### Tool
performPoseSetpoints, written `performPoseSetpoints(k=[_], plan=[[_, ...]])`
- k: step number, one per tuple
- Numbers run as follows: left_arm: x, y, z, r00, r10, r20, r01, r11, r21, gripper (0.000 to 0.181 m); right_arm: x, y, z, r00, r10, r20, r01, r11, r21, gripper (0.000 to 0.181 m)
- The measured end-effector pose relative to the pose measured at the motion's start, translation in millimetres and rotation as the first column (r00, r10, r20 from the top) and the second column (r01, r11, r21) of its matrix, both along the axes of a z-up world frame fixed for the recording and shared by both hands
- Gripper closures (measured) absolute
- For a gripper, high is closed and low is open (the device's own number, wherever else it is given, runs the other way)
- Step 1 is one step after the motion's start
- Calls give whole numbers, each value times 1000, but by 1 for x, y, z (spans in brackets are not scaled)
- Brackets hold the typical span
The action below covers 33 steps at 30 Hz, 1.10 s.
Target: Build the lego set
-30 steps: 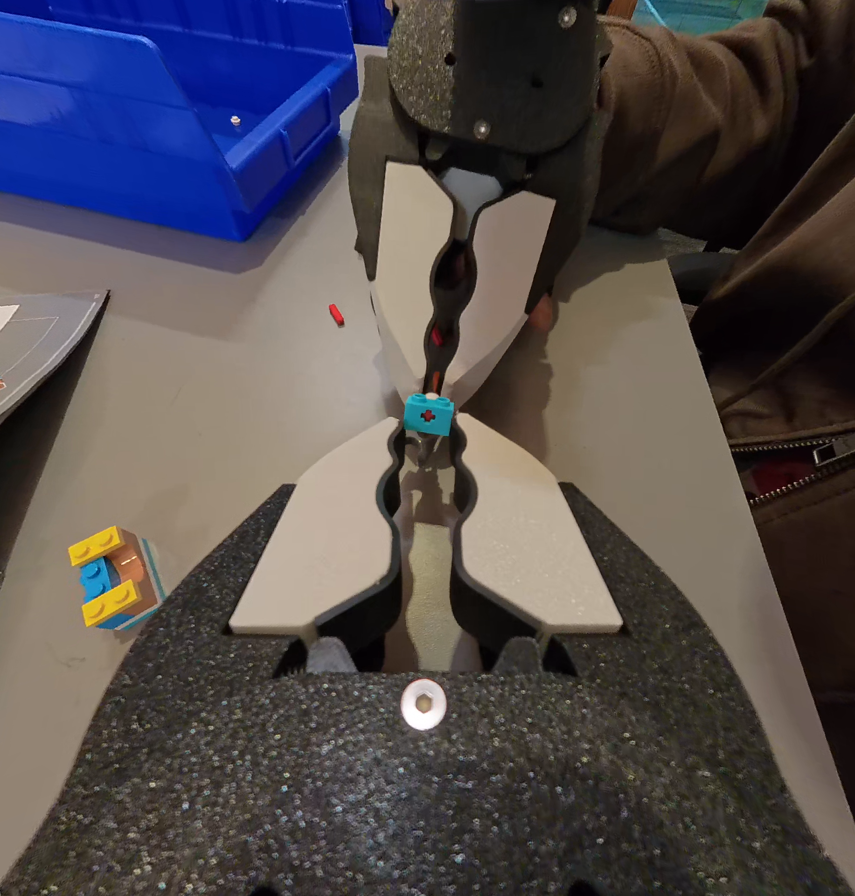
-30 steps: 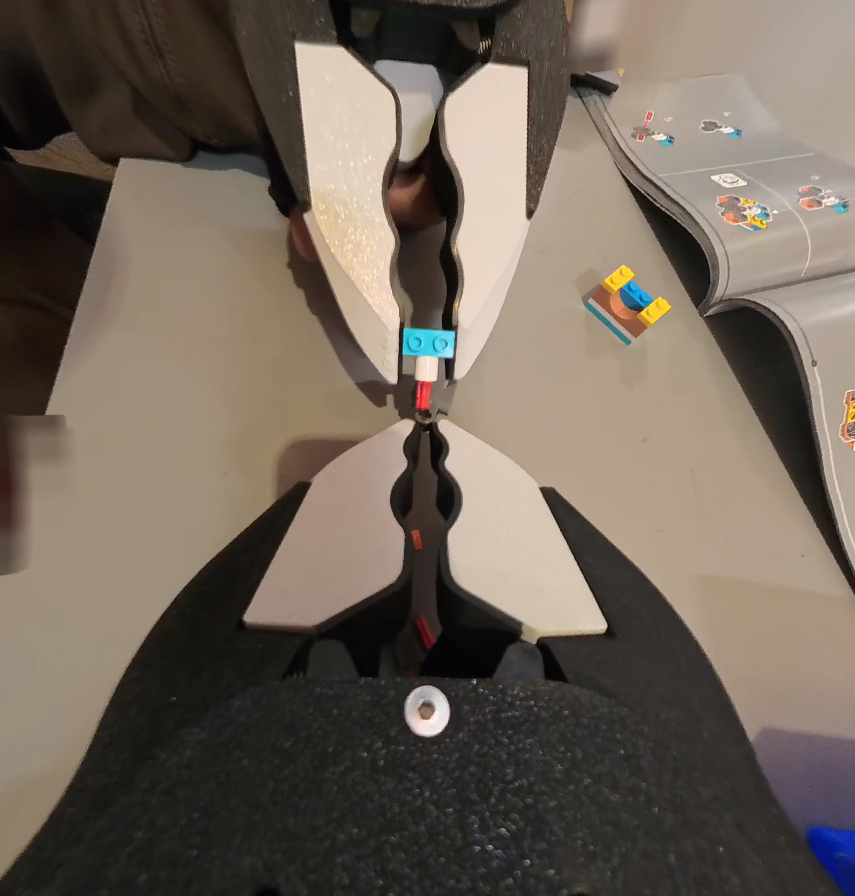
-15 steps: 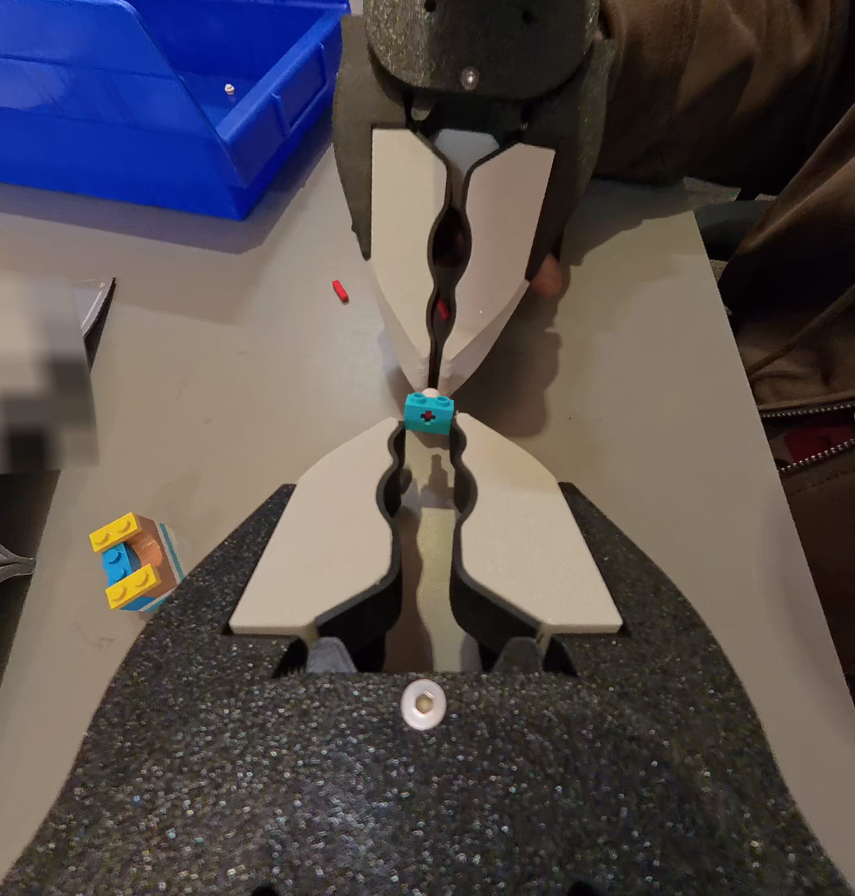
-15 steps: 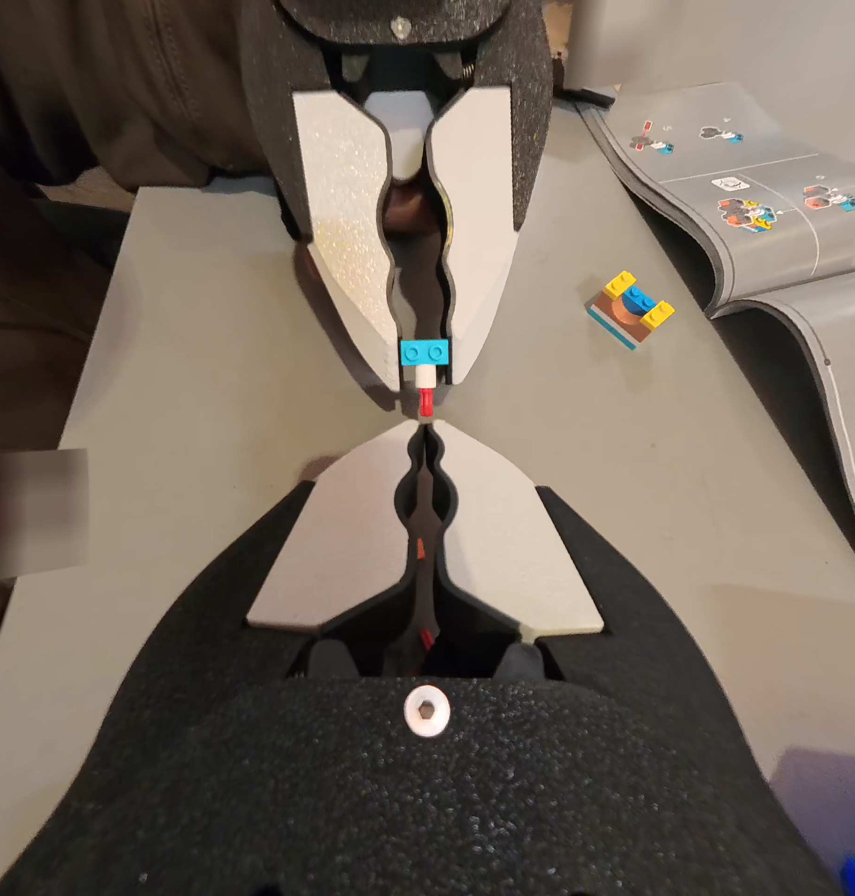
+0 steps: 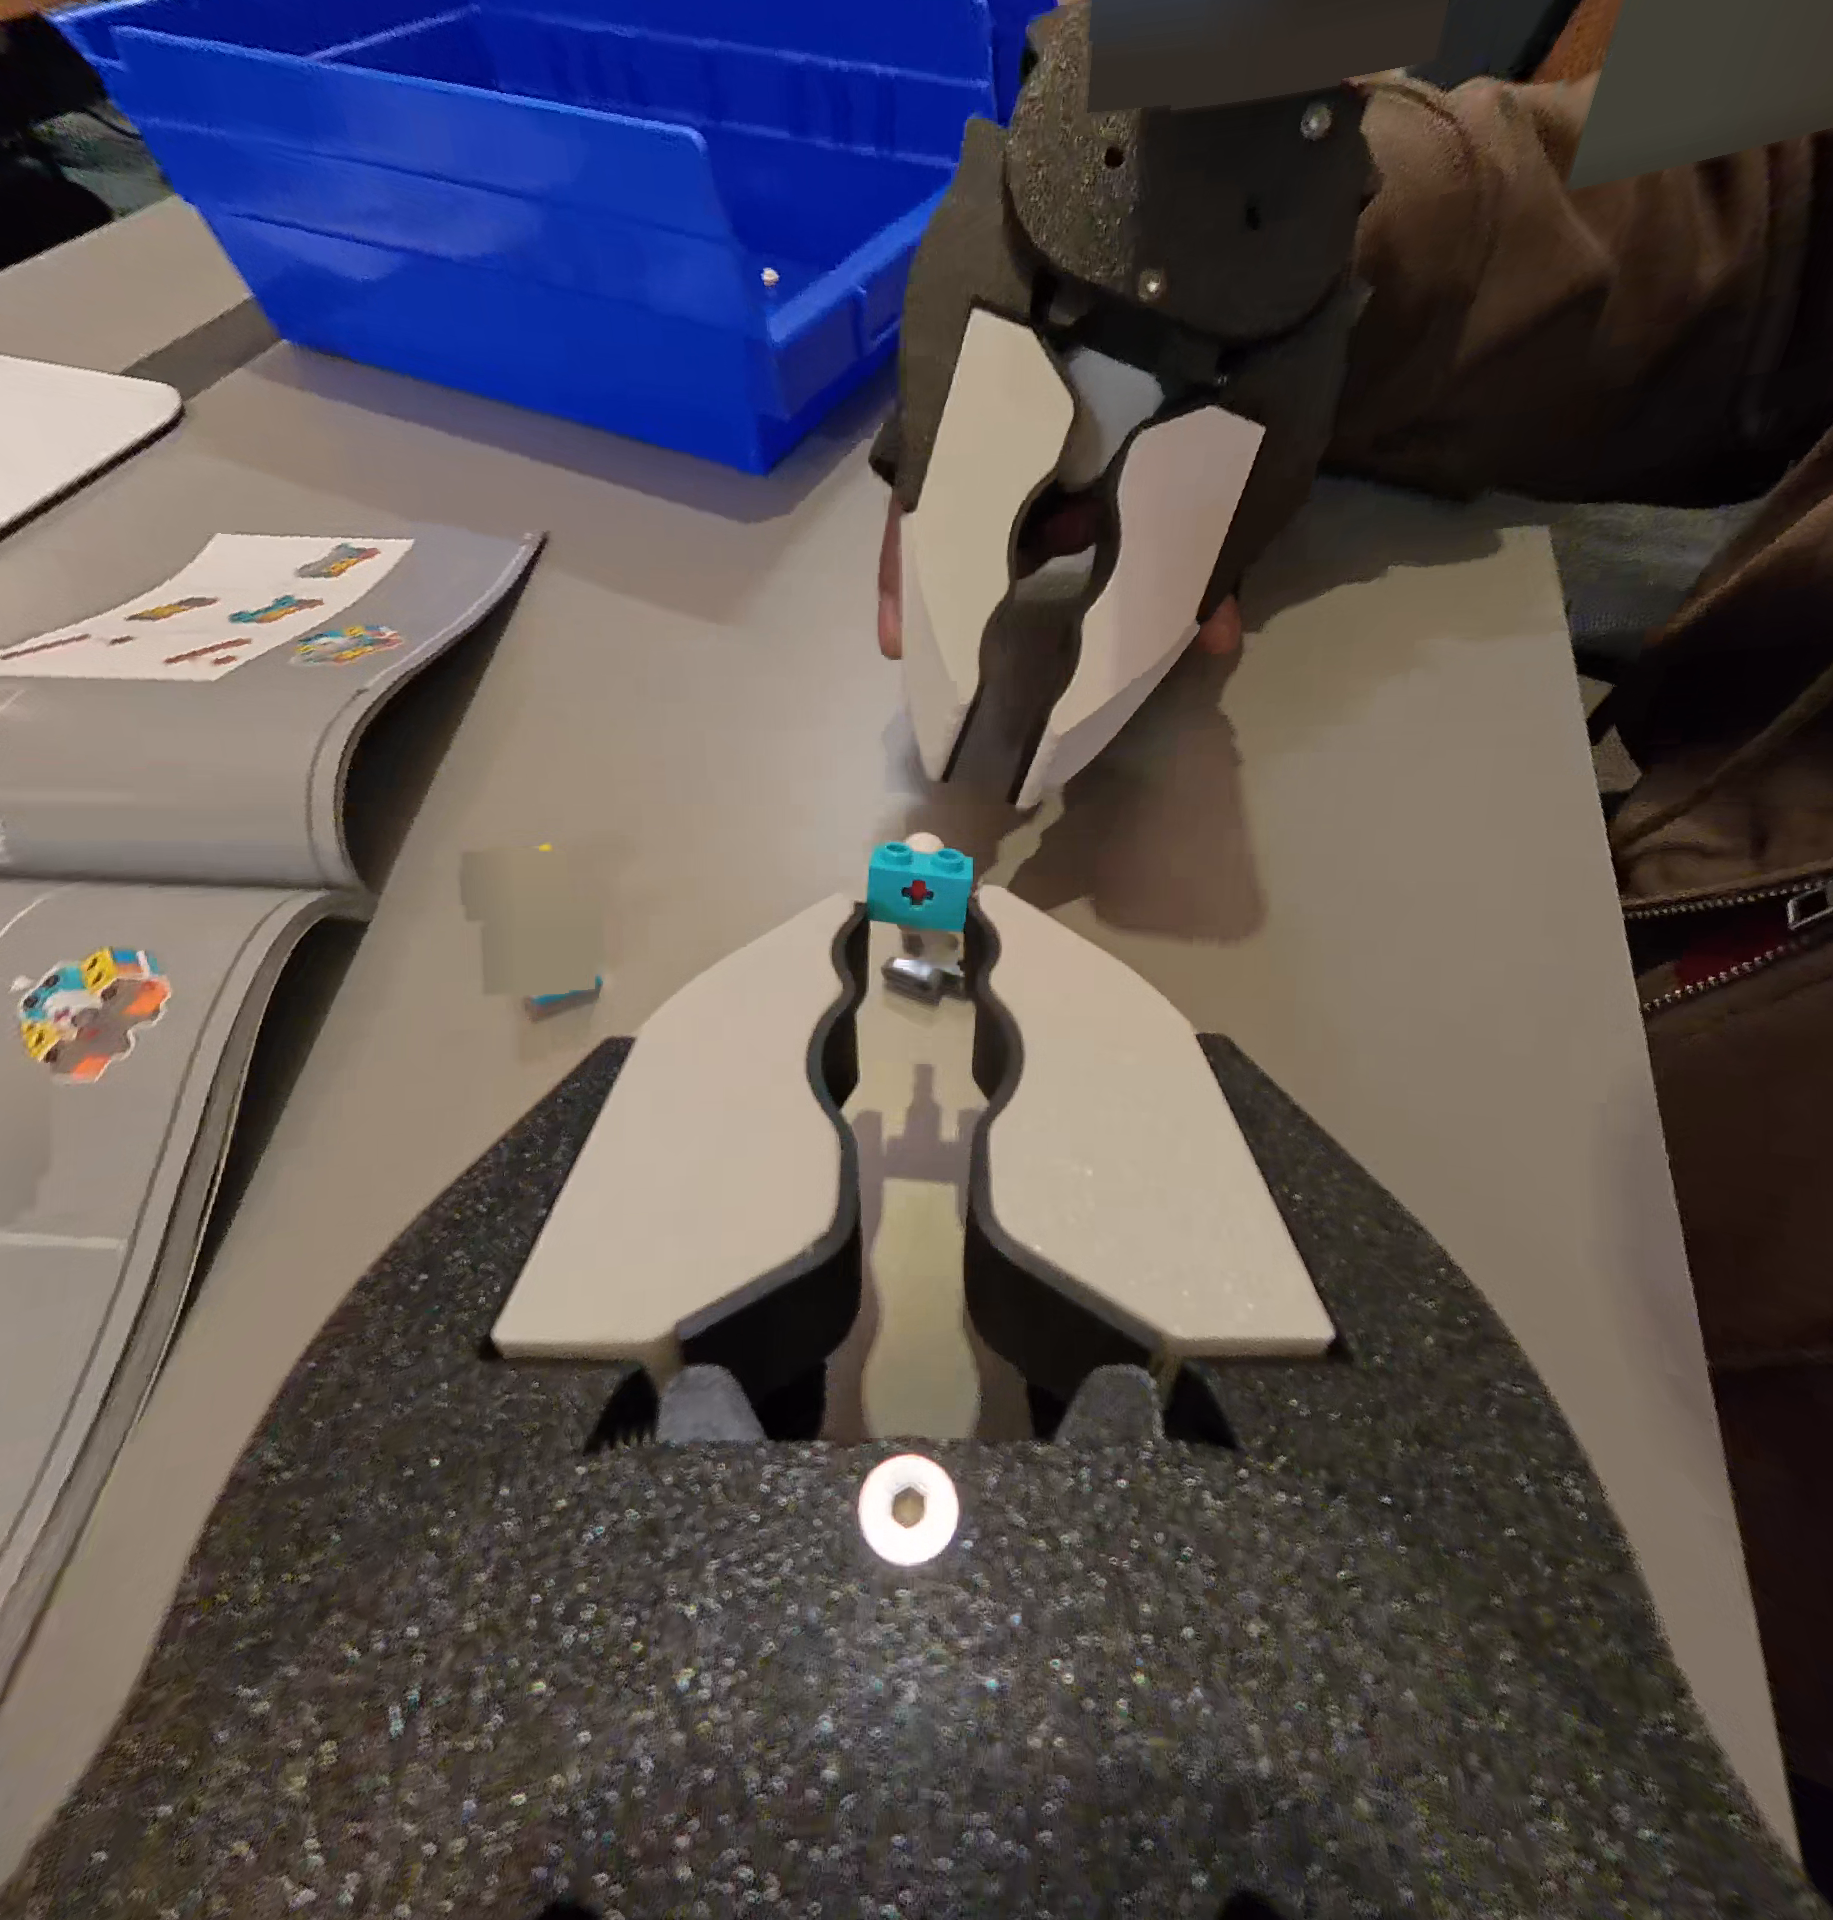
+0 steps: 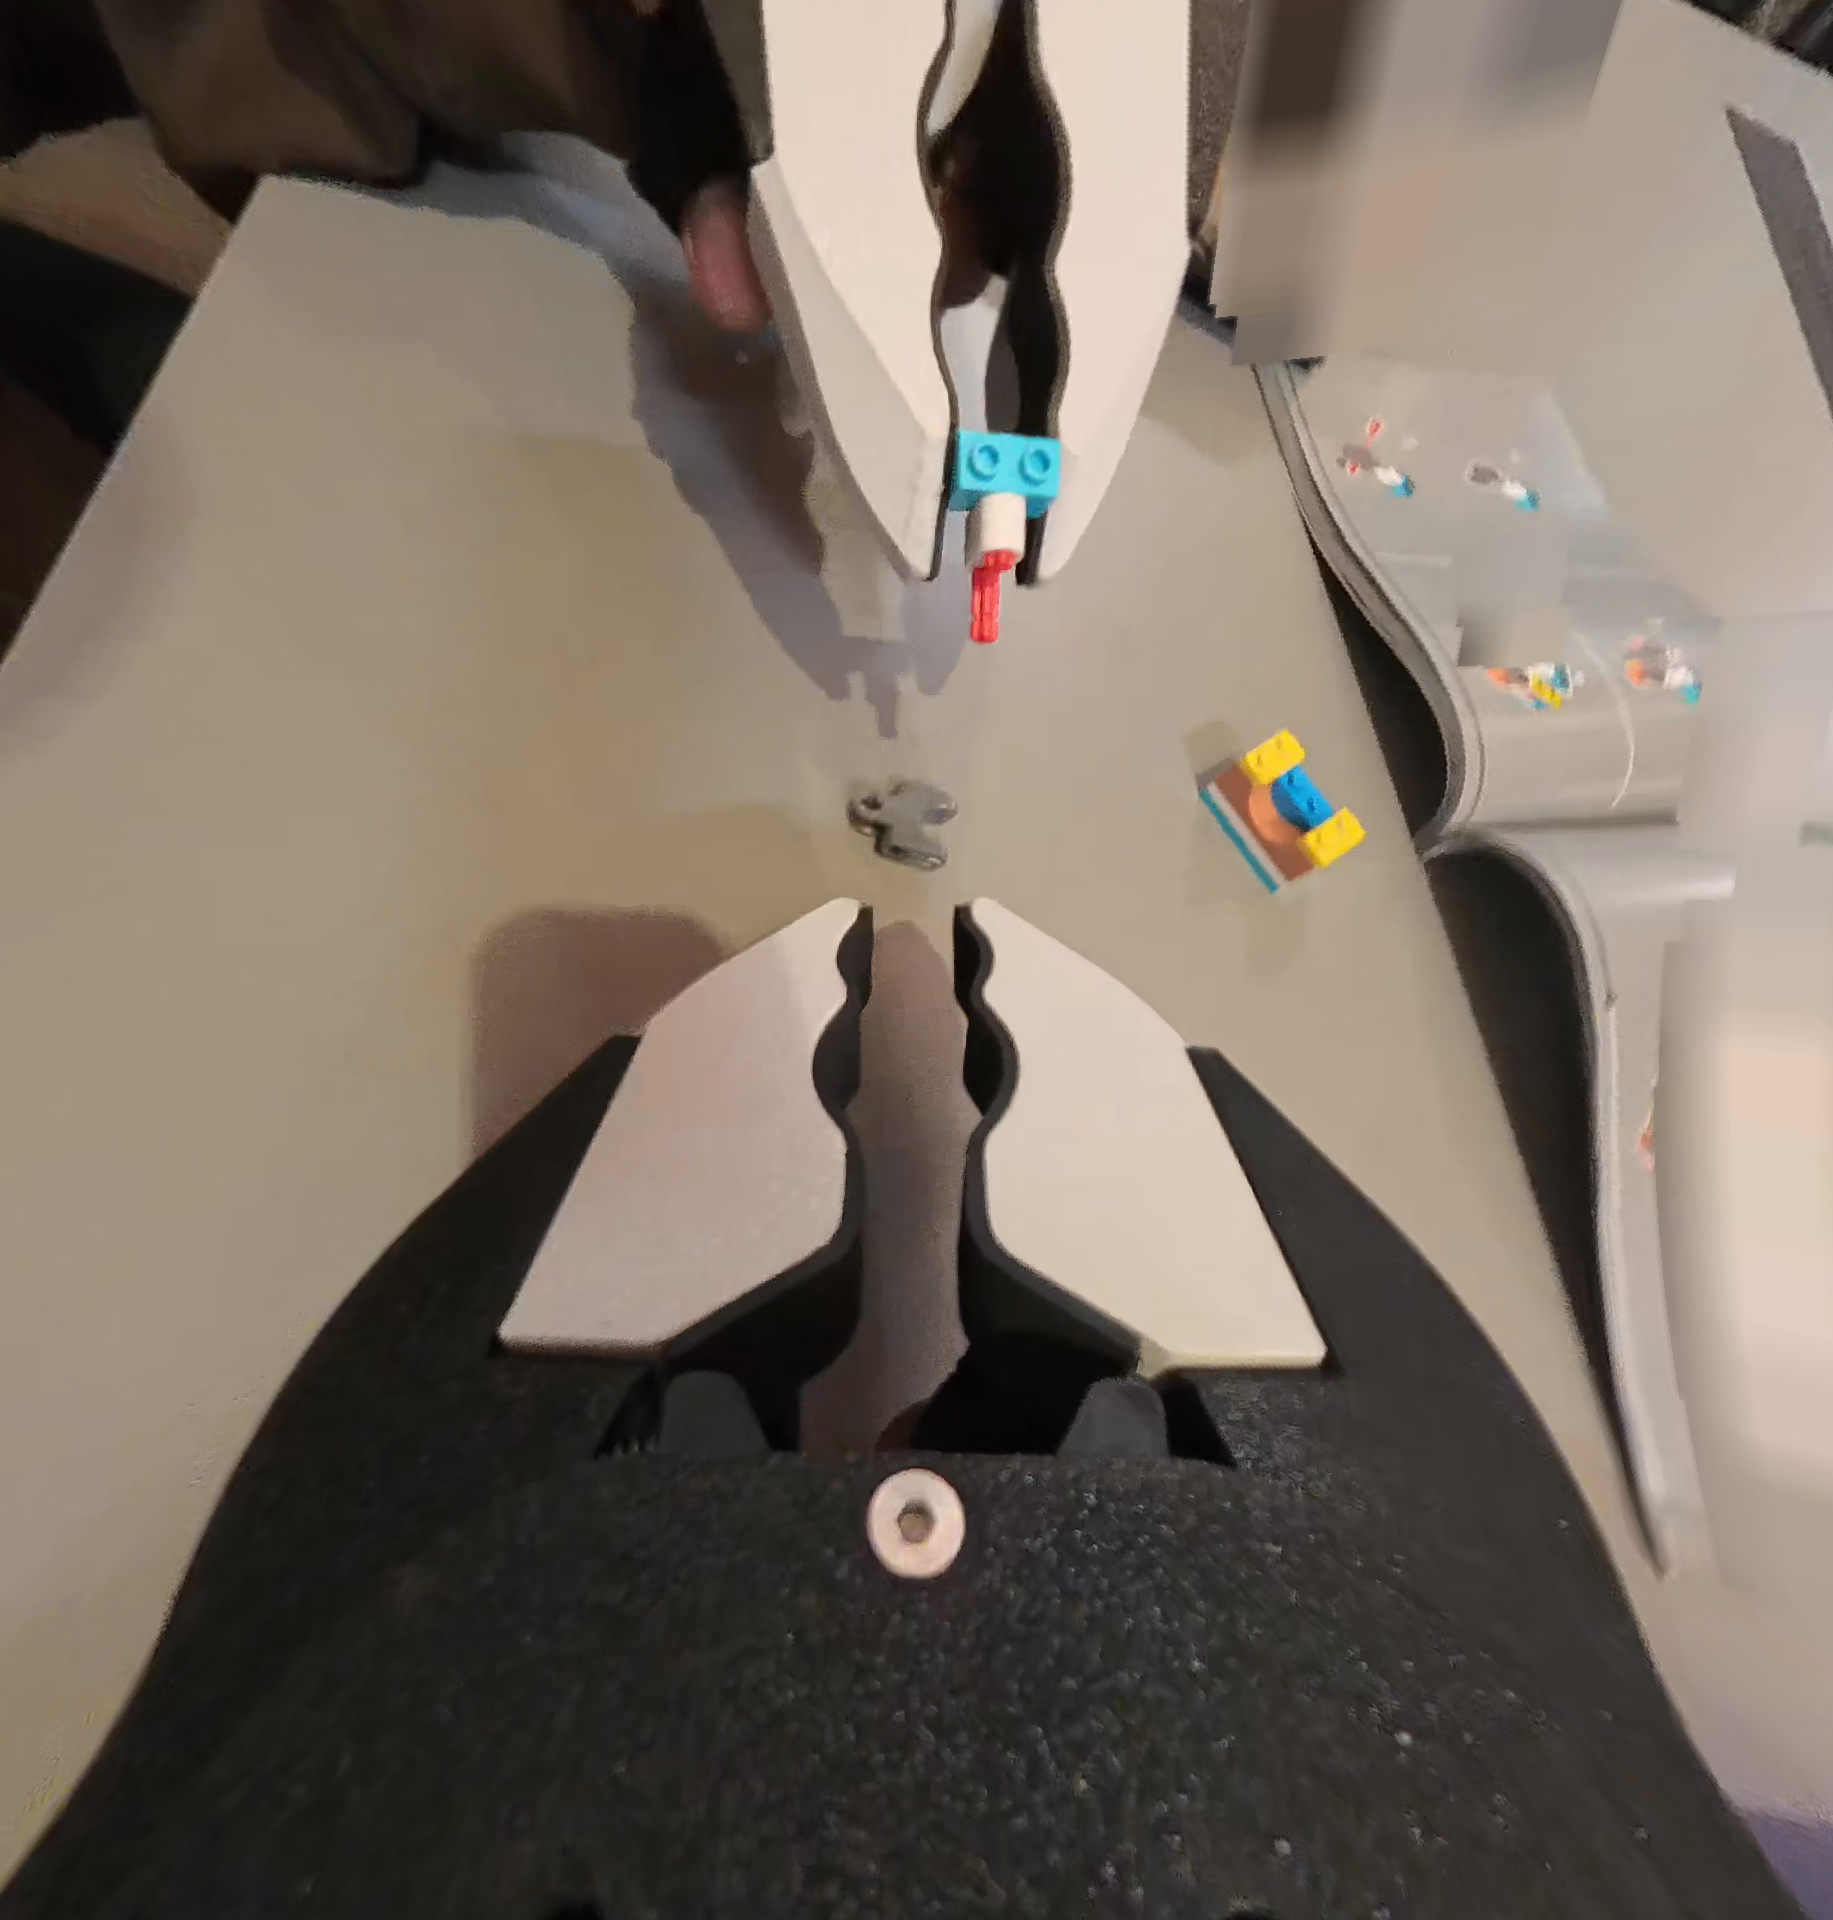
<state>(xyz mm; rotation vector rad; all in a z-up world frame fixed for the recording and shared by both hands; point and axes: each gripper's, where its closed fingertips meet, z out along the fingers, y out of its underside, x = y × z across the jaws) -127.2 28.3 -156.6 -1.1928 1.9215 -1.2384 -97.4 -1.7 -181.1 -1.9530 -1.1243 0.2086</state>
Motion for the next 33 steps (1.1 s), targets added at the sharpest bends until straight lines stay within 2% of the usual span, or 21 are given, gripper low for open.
performPoseSetpoints(k=[5,9,12,15,19,22,25,28,31,33], plan=[[-12,2,-3,999,46,11,-46,999,-18,164,-10,18,-3,976,179,126,-182,983,11,161],[-17,2,-6,998,54,18,-53,998,-35,164,-13,24,-15,895,376,240,-382,924,-22,158],[-18,3,-2,998,57,42,-55,997,-48,164,-17,22,-16,789,521,325,-530,845,-67,155],[-20,4,2,997,52,61,-48,996,-71,164,-18,21,-19,650,630,425,-633,758,-156,151],[-21,7,7,996,54,74,-45,992,-122,164,-16,23,-29,462,732,502,-706,645,-292,149],[-22,11,8,994,69,80,-57,989,-136,164,-20,24,-31,381,781,495,-736,580,-350,149],[-23,14,8,993,86,79,-75,988,-138,164,-23,24,-32,351,808,474,-749,546,-376,150],[-24,17,8,992,104,76,-92,985,-147,164,-24,21,-34,360,821,444,-743,540,-396,159],[-23,18,7,991,112,70,-100,984,-147,164,-25,19,-34,413,806,425,-714,576,-398,164],[-23,18,7,991,113,69,-102,984,-146,164,-26,21,-34,483,770,418,-674,631,-384,164]])
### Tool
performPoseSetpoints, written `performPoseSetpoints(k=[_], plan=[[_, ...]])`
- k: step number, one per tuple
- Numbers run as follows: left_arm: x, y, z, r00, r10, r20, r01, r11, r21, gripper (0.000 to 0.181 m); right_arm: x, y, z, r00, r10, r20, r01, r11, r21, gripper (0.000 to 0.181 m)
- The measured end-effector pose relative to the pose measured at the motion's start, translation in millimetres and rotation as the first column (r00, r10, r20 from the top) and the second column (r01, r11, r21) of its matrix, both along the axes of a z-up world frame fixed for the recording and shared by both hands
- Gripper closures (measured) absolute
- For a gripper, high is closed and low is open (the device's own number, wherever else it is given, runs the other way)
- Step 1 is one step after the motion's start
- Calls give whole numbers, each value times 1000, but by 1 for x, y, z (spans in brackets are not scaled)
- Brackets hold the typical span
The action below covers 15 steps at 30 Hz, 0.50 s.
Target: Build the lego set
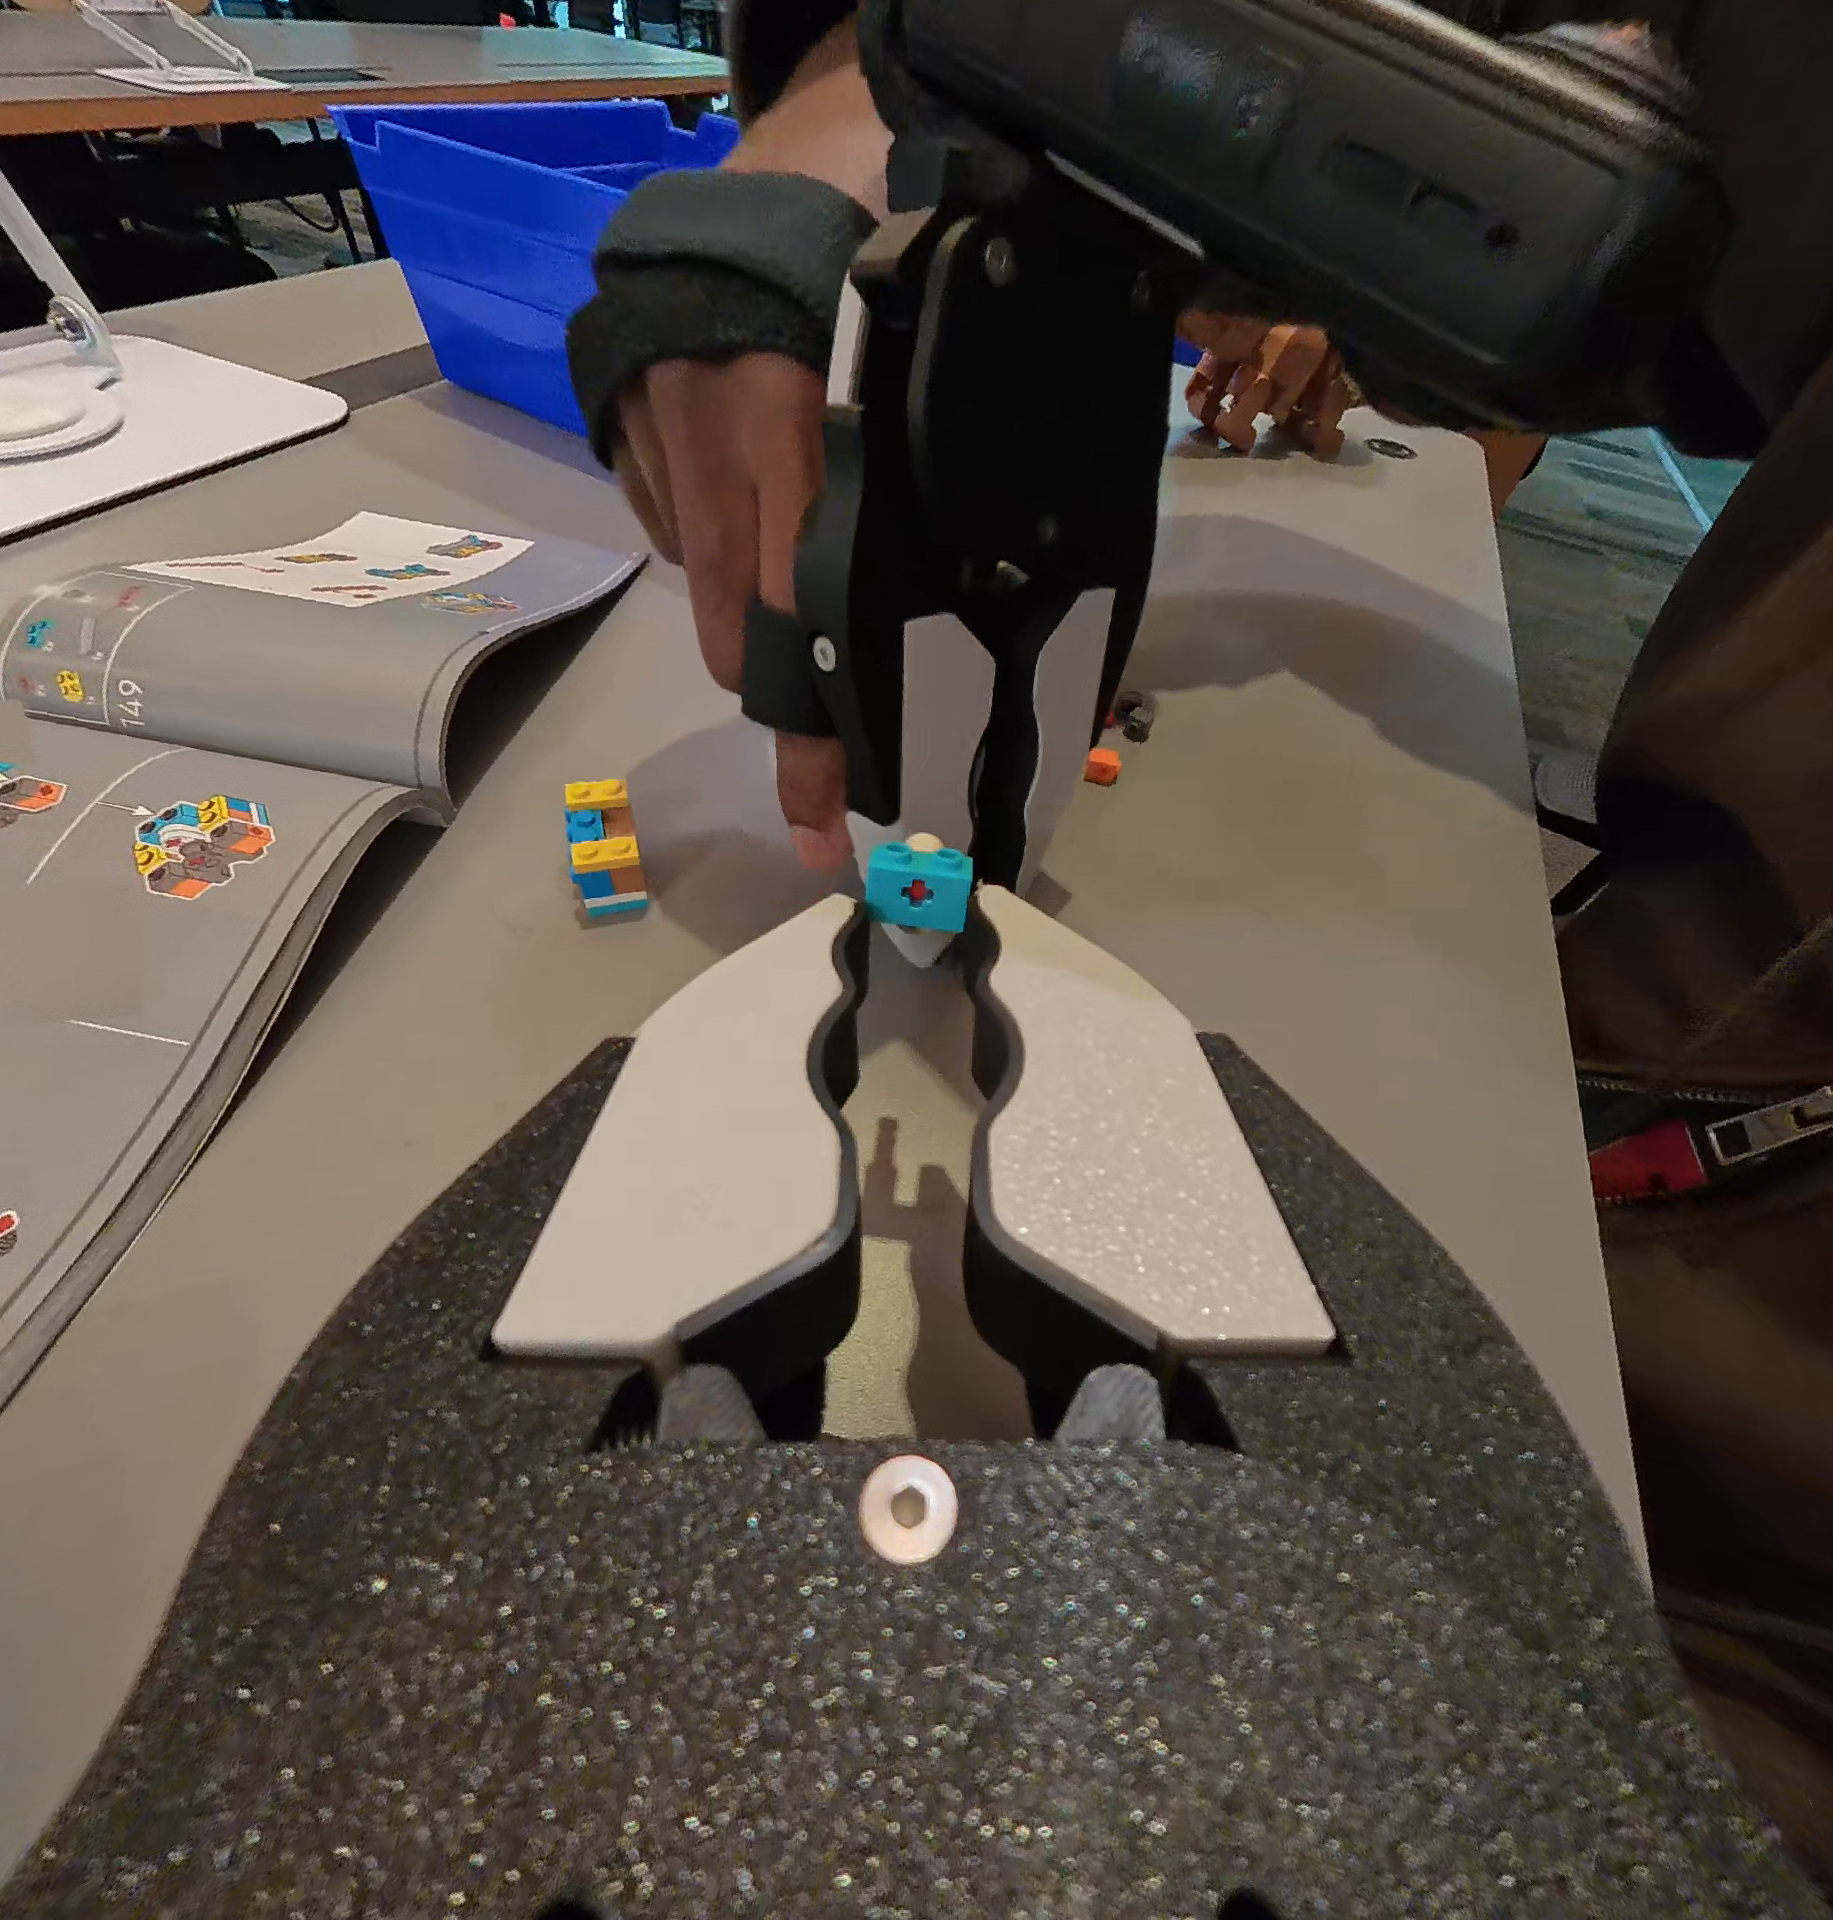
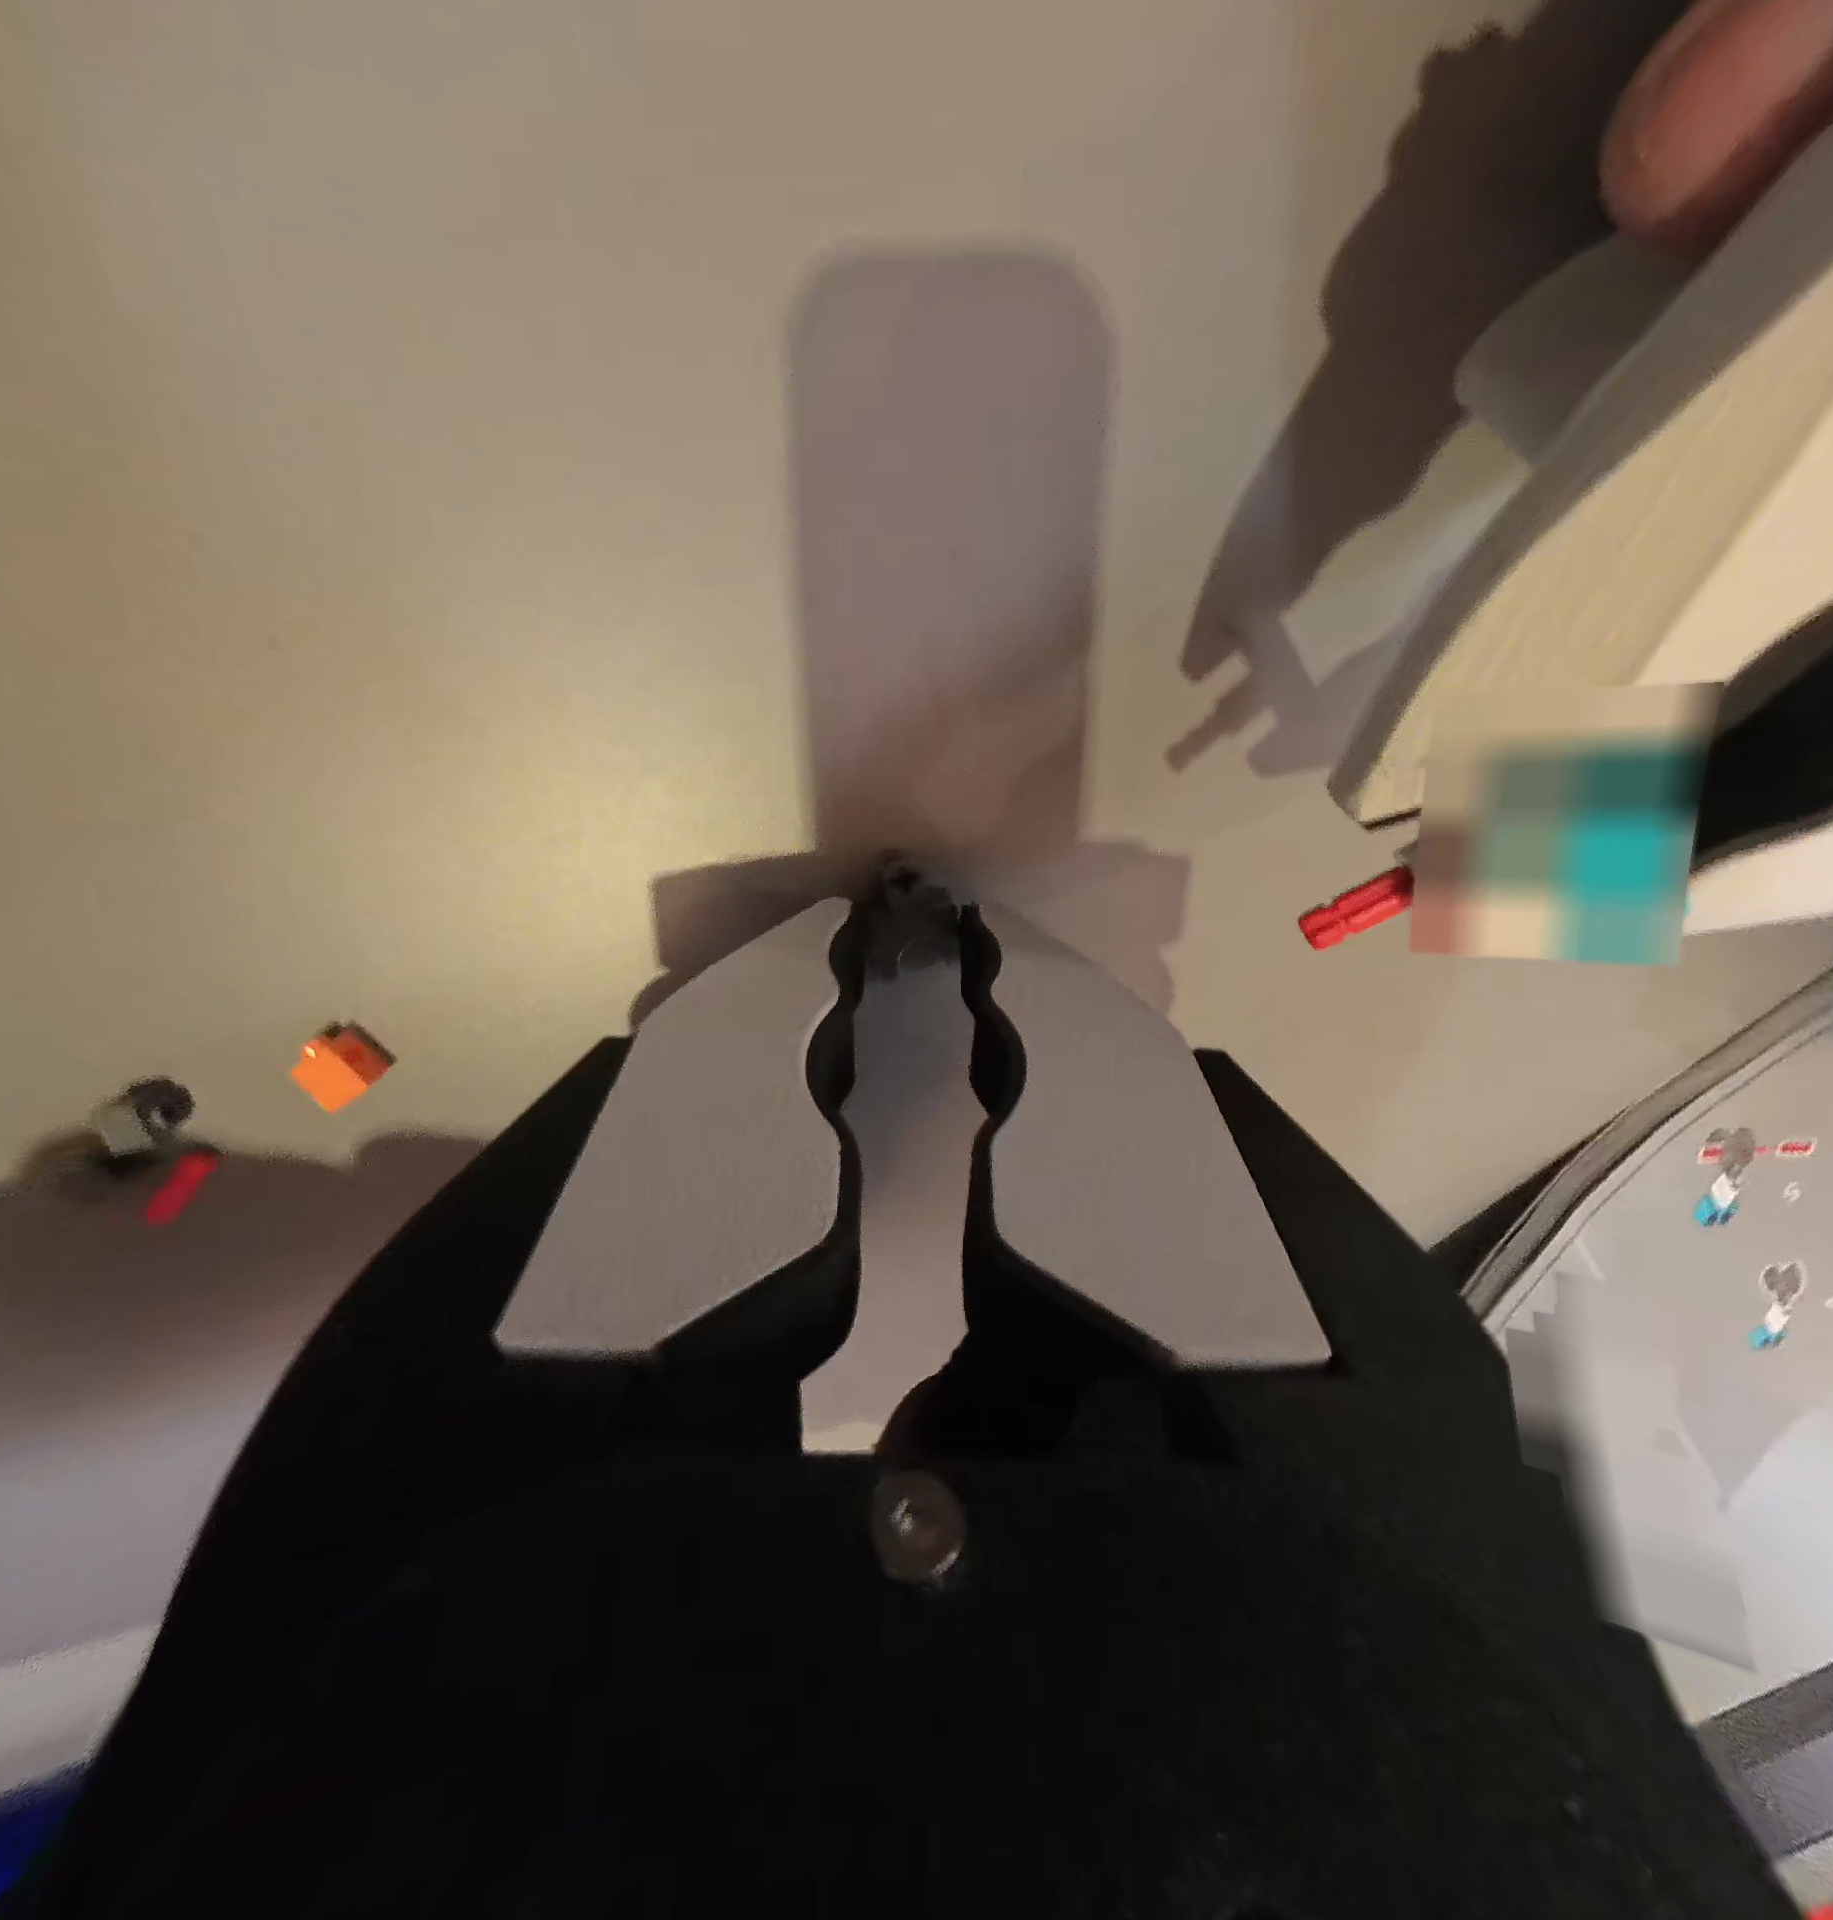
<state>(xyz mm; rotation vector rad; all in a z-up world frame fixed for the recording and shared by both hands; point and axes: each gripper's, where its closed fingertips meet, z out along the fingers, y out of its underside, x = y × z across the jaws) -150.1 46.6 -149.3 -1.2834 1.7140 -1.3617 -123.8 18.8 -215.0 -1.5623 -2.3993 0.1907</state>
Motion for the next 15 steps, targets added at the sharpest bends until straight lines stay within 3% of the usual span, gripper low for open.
performPoseSetpoints(k=[4,6,8,10,13,15], plan=[[-1,4,5,999,22,30,-22,1000,-22,164,-1,18,3,951,-272,-149,285,956,69,164],[0,8,14,995,41,89,-37,998,-46,164,1,26,13,842,-441,-311,473,880,33,164],[1,12,30,984,54,168,-38,995,-95,164,1,31,33,630,-585,-511,628,771,-108,164],[8,17,47,971,75,227,-37,985,-167,164,3,33,61,323,-673,-665,673,657,-338,165],[34,28,76,959,110,260,-44,968,-246,164,21,27,105,-133,-687,-715,500,576,-647,164],[61,32,98,953,99,286,-31,972,-231,164,42,23,130,-335,-672,-661,338,569,-750,165]])
